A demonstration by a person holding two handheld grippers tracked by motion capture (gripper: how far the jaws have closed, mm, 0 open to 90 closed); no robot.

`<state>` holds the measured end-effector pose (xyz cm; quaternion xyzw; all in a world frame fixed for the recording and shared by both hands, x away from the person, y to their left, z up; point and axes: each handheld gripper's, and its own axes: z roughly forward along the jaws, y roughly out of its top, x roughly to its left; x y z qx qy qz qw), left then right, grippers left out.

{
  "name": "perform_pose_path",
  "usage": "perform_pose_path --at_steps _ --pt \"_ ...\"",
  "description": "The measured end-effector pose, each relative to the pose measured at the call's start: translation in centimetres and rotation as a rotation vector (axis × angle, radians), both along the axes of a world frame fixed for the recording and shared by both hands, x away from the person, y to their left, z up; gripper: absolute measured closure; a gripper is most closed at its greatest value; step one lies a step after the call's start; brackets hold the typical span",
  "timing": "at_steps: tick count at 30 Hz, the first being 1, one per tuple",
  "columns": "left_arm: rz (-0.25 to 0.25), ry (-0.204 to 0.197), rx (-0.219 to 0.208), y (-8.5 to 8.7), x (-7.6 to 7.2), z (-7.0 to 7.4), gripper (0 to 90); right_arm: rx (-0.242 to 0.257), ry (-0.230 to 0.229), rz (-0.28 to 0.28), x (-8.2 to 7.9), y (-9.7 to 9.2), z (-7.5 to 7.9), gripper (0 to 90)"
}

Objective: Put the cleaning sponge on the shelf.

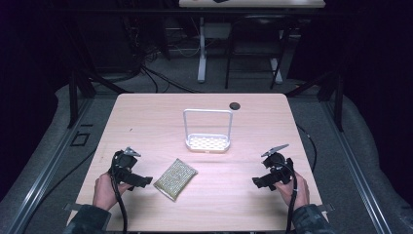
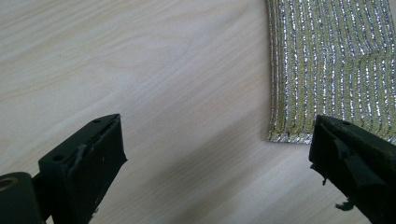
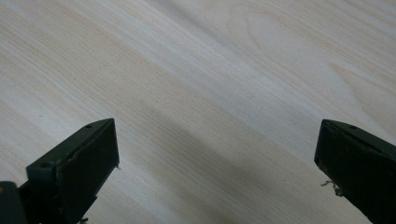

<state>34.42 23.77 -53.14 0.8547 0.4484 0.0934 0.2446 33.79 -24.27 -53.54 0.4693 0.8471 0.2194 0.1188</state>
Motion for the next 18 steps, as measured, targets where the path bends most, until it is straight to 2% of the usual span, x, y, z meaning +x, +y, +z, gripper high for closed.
perform_pose_path --at_steps 9,15,18 --pt "-0.009 -0.011 0.004 -1.0 -0.2 0.2 0.7 -0.013 0.003 0.005 0.1 0.2 0.1 0.0" --pt "-0.005 -0.028 -0.026 -2.0 -0.5 0.5 0.0 -0.02 -0.003 0.015 0.5 0.4 0.1 0.0" --pt "-0.028 -0.026 -0.02 -2.8 -0.6 0.6 0.0 -0.03 -0.007 0.01 0.7 0.3 0.1 0.0"
